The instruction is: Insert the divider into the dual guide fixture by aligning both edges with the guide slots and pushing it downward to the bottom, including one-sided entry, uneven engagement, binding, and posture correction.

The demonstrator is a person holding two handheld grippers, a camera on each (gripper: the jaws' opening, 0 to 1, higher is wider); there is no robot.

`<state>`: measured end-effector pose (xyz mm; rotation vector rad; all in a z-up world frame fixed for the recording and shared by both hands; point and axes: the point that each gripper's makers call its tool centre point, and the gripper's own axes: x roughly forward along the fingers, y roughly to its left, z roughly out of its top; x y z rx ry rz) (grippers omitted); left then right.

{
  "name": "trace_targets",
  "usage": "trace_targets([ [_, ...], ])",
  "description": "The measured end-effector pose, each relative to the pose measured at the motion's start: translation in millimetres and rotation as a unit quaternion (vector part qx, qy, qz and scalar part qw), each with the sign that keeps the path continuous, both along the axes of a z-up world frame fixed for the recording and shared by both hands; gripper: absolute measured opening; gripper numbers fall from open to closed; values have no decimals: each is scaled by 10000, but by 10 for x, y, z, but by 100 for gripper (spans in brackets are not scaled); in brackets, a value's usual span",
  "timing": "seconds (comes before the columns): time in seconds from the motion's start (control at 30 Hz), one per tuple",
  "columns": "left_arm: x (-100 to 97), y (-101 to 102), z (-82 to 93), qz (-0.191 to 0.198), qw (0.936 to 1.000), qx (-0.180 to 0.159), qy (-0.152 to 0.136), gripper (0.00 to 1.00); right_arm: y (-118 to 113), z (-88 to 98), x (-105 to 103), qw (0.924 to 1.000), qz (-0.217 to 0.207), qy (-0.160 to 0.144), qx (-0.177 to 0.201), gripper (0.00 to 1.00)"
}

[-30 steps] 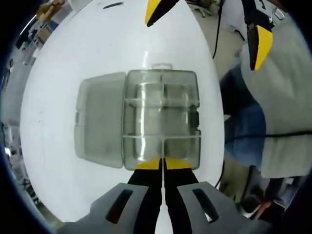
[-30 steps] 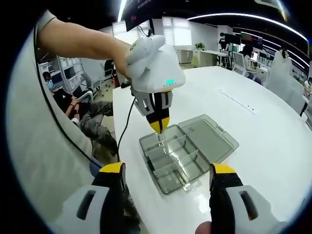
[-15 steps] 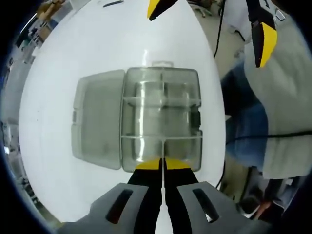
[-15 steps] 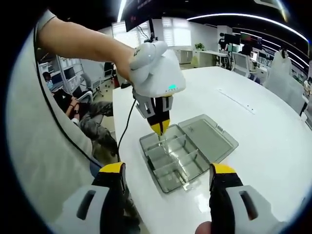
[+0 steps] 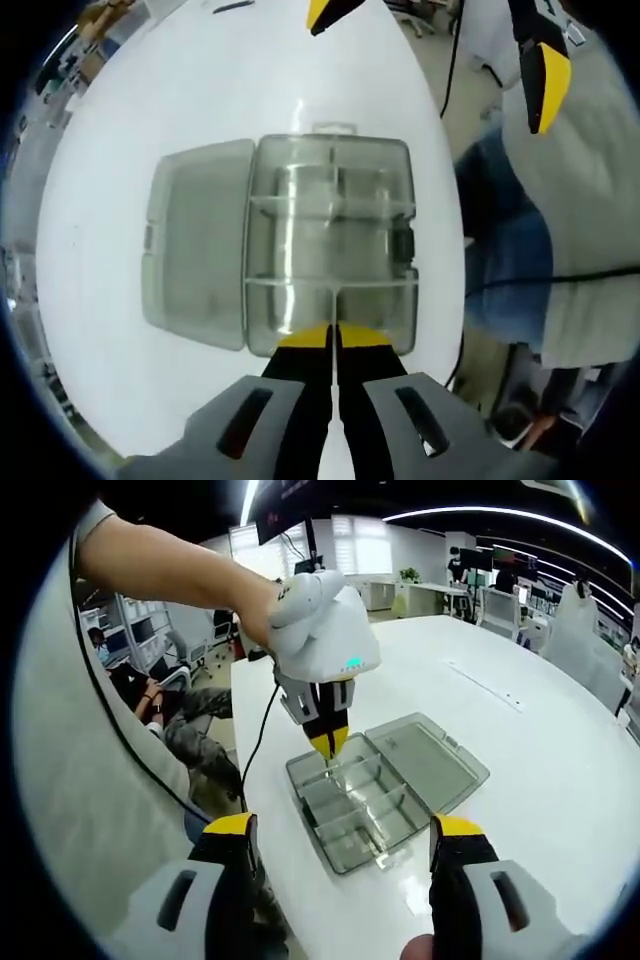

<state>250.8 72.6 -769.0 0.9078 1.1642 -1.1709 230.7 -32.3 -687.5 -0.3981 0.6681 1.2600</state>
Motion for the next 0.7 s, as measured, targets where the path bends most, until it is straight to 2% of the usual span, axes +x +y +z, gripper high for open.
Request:
trace_targets([
  [0.7,-6,-5,-33,78,10000,-11,27,0,-15,-3,2,10000,-7,2,-5,68],
])
